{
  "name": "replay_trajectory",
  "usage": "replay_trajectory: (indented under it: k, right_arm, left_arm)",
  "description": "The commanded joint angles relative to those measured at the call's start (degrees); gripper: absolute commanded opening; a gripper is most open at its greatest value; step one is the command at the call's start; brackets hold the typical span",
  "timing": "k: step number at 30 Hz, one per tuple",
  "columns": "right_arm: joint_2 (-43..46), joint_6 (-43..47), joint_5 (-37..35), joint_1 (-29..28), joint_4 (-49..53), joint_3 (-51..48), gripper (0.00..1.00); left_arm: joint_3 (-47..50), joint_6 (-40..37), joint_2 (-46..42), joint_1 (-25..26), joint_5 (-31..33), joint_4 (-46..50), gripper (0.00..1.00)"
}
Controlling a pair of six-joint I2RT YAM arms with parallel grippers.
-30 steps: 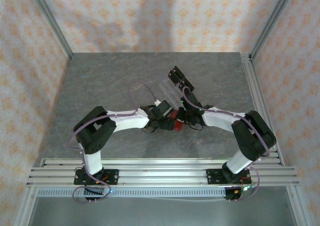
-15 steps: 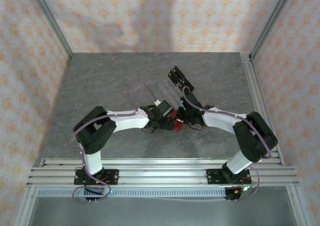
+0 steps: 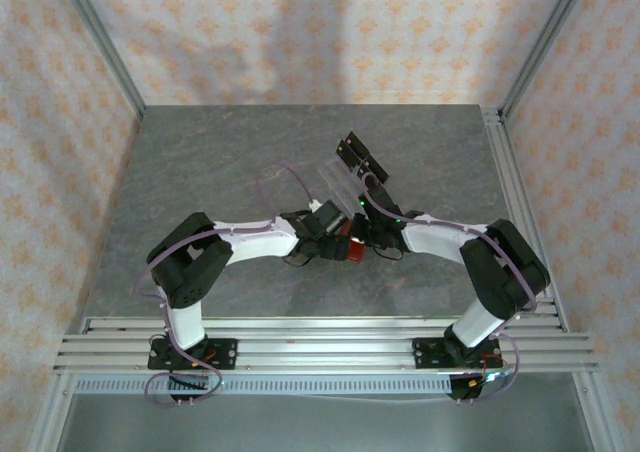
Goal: Put the credit cards into the card holder
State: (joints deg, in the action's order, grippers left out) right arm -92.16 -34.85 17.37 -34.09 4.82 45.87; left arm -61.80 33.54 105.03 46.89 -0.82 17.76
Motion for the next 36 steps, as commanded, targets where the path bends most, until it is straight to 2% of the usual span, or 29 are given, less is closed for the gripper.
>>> replay_trajectory:
  k: [1, 10, 20, 36]
  right_arm:
    - [-0.4, 0.0, -1.7, -0.5, 1.1, -0.7, 0.0]
    - [3.8, 0.8, -3.3, -0.4, 3.2, -1.9, 0.0]
    - [1.9, 0.6, -0.9, -0.6, 1.6, -2.0, 0.0]
    - [2.9, 0.9, -1.0, -0.6, 3.5, 0.9, 0.0]
  left_arm:
    - [1.6, 0.3, 3.6, 0.7, -1.5, 0.8, 1.0]
    - [1.5, 0.1, 4.0, 0.7, -1.4, 0.8, 1.0]
    - [1.4, 0.3, 4.0, 0.7, -1.5, 0.9, 1.0]
    - [1.8, 0.8, 4.0, 0.7, -1.5, 0.8, 1.0]
